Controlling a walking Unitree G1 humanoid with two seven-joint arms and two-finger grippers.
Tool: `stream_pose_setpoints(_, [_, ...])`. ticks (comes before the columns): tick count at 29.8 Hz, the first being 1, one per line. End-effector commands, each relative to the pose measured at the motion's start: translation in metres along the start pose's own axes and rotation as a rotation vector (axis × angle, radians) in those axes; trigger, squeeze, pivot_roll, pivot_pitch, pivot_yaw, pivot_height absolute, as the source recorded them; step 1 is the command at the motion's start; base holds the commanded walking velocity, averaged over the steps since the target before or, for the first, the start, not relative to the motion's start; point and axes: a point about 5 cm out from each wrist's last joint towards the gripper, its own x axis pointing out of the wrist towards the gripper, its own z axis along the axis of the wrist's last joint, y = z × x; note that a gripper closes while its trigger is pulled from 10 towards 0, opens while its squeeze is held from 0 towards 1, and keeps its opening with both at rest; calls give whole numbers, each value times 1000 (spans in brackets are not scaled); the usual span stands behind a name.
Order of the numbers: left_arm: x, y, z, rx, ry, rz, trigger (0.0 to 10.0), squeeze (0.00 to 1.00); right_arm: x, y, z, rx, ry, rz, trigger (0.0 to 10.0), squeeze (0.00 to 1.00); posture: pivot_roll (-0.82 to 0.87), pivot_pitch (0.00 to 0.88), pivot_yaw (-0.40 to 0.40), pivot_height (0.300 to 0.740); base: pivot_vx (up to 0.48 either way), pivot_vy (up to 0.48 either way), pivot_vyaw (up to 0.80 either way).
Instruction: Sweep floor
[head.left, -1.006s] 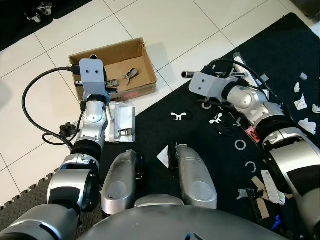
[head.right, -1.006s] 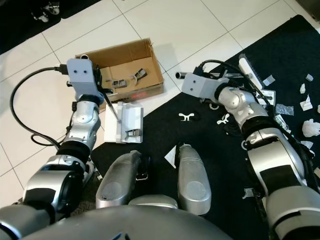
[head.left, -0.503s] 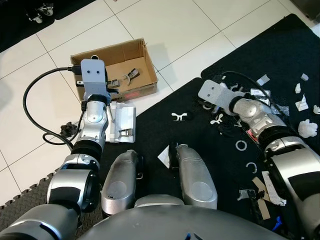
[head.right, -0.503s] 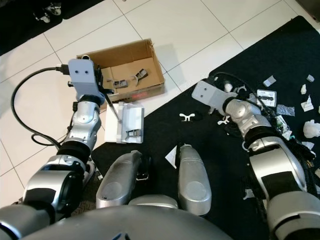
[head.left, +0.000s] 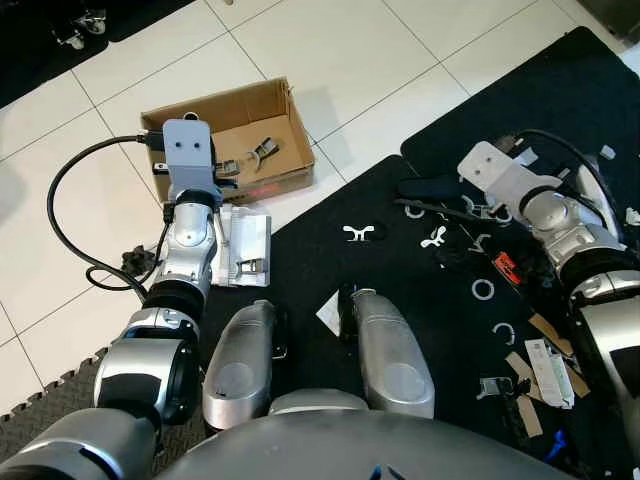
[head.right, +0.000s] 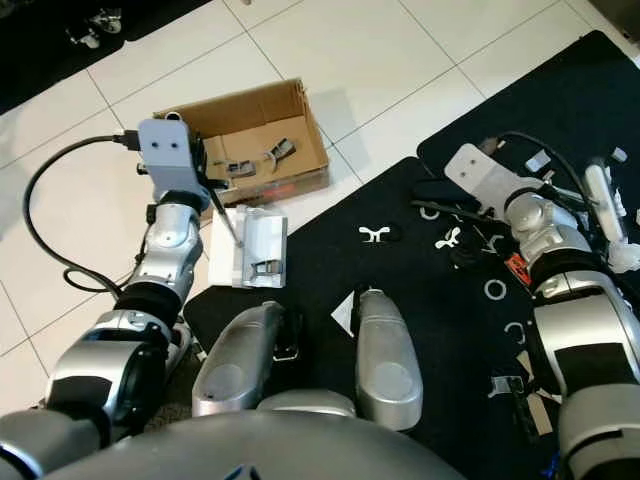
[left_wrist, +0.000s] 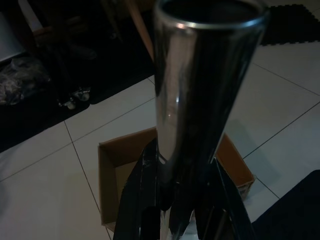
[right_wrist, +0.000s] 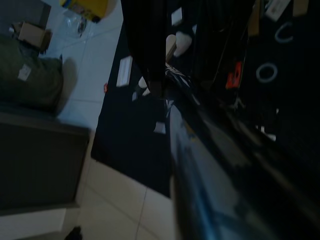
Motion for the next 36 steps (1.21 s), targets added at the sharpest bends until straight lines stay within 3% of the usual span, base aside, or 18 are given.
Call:
stream_pose_setpoints(1, [1,1,3,18,-17,-6,10000,0,-3,-2,-15,-29,59,0,10000,0,11,120,13,740,0,0,0])
stream_pose_setpoints(8, [0,1,1,18,-14,-1,10000,0,-14,-5,-56,-3,227,-25,10000,0,13,124,11,740,0,0,0])
stream_pose_setpoints(16, [0,1,1,18,-12,-3,10000,0,-21,0,-75,6,312,14,10000,0,9,128,14,740,0,0,0])
stream_pose_setpoints(25, [-1,1,0,18,-10,-2,10000,0,-36,16,-107,80,422,49,10000,0,9,129,11,740,0,0,0])
stream_pose_setpoints(31, [-1,1,-1,18,-8,-3,10000,0,-44,29,-120,100,467,164,10000,0,0,132,8,740,0,0,0])
stream_pose_setpoints(32, [-2,-1,-1,15,-8,-4,10000,0,-52,44,-130,114,494,274,10000,0,-6,134,3,740,0,0,0])
stream_pose_setpoints(36, [-2,-2,-1,12,-7,-5,10000,0,-60,52,-140,109,528,321,10000,0,-10,136,2,740,0,0,0])
